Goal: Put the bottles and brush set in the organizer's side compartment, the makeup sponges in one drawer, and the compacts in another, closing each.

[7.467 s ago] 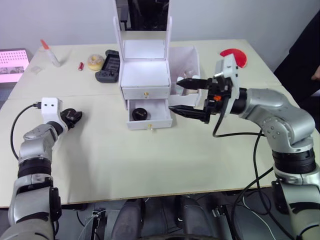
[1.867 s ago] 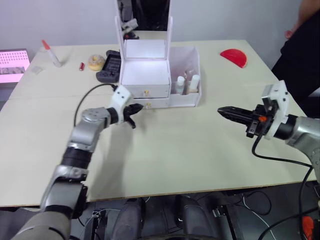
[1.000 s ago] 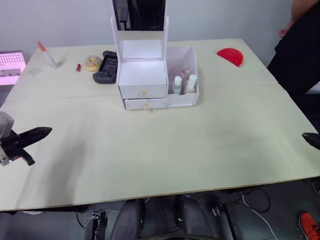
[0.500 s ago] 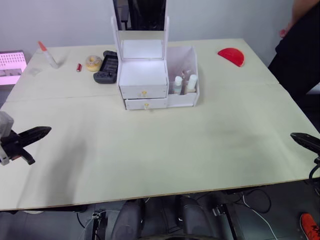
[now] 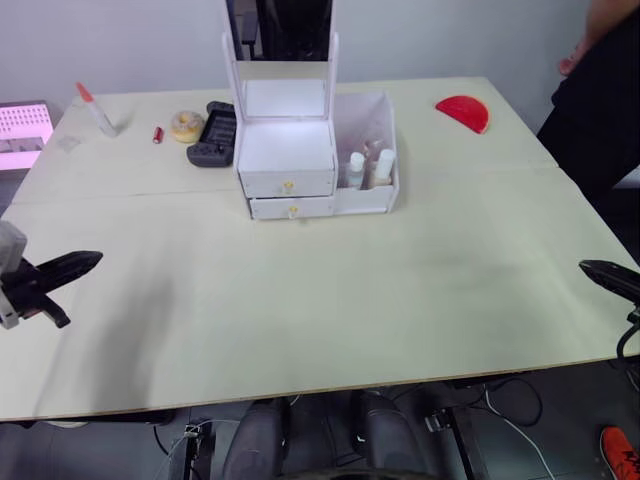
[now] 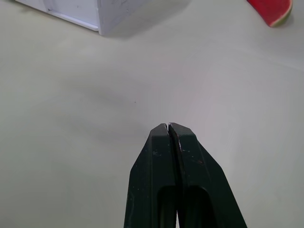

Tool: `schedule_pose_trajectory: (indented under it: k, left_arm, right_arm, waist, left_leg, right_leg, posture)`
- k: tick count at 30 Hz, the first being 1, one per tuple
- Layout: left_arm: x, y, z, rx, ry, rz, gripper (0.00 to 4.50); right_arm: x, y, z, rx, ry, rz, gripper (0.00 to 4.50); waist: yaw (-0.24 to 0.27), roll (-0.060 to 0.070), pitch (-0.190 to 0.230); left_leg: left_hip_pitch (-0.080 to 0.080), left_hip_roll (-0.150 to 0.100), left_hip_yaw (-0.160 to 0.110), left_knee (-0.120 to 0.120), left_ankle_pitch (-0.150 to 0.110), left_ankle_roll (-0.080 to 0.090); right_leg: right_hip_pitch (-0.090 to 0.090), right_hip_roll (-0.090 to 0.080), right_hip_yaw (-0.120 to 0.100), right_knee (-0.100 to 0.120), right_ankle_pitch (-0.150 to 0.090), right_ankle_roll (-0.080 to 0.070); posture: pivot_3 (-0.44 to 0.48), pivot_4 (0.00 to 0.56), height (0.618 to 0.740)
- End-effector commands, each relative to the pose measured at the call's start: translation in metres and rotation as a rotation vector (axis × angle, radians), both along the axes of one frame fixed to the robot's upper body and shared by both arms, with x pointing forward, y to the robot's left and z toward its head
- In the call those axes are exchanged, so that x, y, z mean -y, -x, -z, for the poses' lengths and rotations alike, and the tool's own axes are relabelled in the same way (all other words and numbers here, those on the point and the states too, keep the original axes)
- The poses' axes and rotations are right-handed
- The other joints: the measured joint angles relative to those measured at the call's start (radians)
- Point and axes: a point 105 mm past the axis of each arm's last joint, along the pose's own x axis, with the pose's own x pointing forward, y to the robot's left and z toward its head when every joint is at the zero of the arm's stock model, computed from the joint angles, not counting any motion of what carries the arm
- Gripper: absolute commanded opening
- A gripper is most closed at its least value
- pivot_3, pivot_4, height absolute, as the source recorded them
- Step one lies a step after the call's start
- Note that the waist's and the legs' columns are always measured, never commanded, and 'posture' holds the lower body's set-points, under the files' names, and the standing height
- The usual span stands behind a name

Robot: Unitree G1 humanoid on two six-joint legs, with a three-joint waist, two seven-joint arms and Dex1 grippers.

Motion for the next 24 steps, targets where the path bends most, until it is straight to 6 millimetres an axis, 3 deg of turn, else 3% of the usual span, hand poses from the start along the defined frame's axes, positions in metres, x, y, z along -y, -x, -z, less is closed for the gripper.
schedule_pose_trajectory:
  k: [1,10,13,14,16,21,24]
  left_arm:
    - [0.002,-0.002,-0.017,0.052,-0.039,0.012,0.00]
    - [0.002,-0.004,-0.017,0.059,-0.045,0.006,0.00]
    - [0.002,-0.003,-0.017,0.057,-0.045,0.007,0.00]
    - [0.002,-0.003,-0.017,0.057,-0.045,0.008,0.00]
    - [0.003,-0.003,-0.017,0.058,-0.044,0.008,0.00]
    - [0.005,-0.002,-0.017,0.056,-0.046,0.008,0.00]
    - [0.006,-0.002,-0.016,0.050,-0.057,0.004,0.00]
  right_arm:
    - [-0.003,-0.002,-0.015,0.040,0.023,-0.021,0.06]
    - [-0.015,-0.006,-0.015,0.021,0.008,-0.064,0.06]
    - [-0.019,-0.007,-0.017,0.016,-0.003,-0.075,0.06]
    - [-0.018,-0.007,-0.017,0.004,-0.015,-0.067,0.06]
    - [-0.018,-0.008,-0.017,0.002,-0.011,-0.061,0.06]
    - [-0.018,-0.009,-0.015,-0.003,-0.005,-0.064,0.06]
    - [-0.020,-0.011,-0.015,-0.003,-0.005,-0.070,0.06]
  waist:
    - [0.000,0.000,0.000]
    - [-0.006,0.001,0.000]
    - [-0.037,0.007,0.001]
    - [-0.042,0.007,0.001]
    - [-0.038,0.008,0.002]
    - [-0.005,0.010,0.002]
    - [0.004,0.010,0.002]
  left_leg:
    - [0.000,0.000,0.000,0.000,0.000,0.000]
    - [-0.001,-0.003,-0.005,-0.001,0.000,0.000]
    - [0.000,-0.023,-0.040,-0.003,0.004,0.006]
    - [0.000,-0.035,-0.059,-0.003,0.005,0.007]
    - [0.000,-0.059,-0.092,-0.001,0.007,0.007]
    - [0.000,-0.054,-0.087,-0.007,0.008,0.005]
    - [0.000,-0.053,-0.085,-0.007,0.007,0.005]
  right_leg:
    - [0.000,0.000,0.000,0.000,0.000,0.000]
    - [0.003,-0.002,-0.003,0.000,0.000,0.000]
    - [0.019,-0.028,-0.039,0.007,-0.011,0.002]
    - [0.025,-0.036,-0.052,0.010,-0.018,0.010]
    - [0.021,-0.038,-0.049,0.025,-0.033,0.019]
    - [0.020,-0.033,-0.045,0.026,-0.033,0.005]
    - [0.020,-0.034,-0.045,0.024,-0.034,0.004]
  posture:
    - [0.000,0.150,0.737]
    - [0.000,0.150,0.737]
    - [0.000,0.150,0.737]
    - [0.000,0.150,0.737]
    - [0.000,0.150,0.737]
    - [0.000,0.150,0.737]
    - [0.000,0.150,0.737]
